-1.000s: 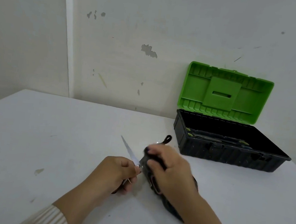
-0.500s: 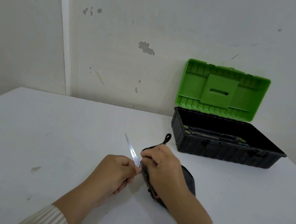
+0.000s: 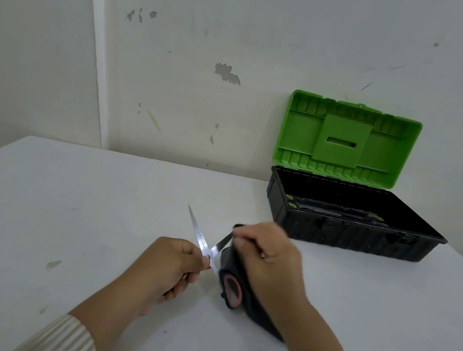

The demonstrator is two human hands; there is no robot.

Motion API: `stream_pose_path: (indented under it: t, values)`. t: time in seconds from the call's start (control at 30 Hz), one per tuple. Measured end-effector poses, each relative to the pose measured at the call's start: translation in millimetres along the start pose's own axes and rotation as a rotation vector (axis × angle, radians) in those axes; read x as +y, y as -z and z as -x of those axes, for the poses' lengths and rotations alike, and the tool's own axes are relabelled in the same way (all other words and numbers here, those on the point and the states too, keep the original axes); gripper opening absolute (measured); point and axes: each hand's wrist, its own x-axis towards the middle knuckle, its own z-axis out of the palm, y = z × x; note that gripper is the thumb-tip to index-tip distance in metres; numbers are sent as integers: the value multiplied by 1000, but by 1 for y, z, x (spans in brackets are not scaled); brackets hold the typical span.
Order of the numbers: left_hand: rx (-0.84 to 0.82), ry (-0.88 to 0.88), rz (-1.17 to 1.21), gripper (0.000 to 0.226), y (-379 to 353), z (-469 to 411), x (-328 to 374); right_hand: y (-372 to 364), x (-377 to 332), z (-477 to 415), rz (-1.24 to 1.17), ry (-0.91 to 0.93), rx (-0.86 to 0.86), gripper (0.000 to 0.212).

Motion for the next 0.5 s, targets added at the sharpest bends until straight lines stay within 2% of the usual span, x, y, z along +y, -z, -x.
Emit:
stream_pose_path:
  t: [0.07, 0.1, 0.23, 0.3, 0.37, 0.47, 0.5]
  values:
    - [-11, -18, -31, 31, -2, 2, 1, -16, -4, 6, 65, 48, -234, 15]
    - [-17, -28, -55, 32, -3, 3, 1, -20, 0, 3, 103, 55, -242, 15]
    - [-46, -38, -120, 30, -4, 4, 1, -4, 27, -16, 170, -97, 96, 14]
    - [-39, -19, -105, 31, -5, 4, 1, 11, 33, -18, 122, -175, 169, 23]
    - [-7, 7, -53, 29, -1, 2, 1, 19, 30, -15, 51, -199, 60, 31]
    - [17, 36, 43, 28, 6, -1, 1, 16, 14, -9, 53, -199, -325, 14]
    - [19, 39, 78, 26, 6, -1, 1, 13, 9, -8, 101, -188, -450, 14]
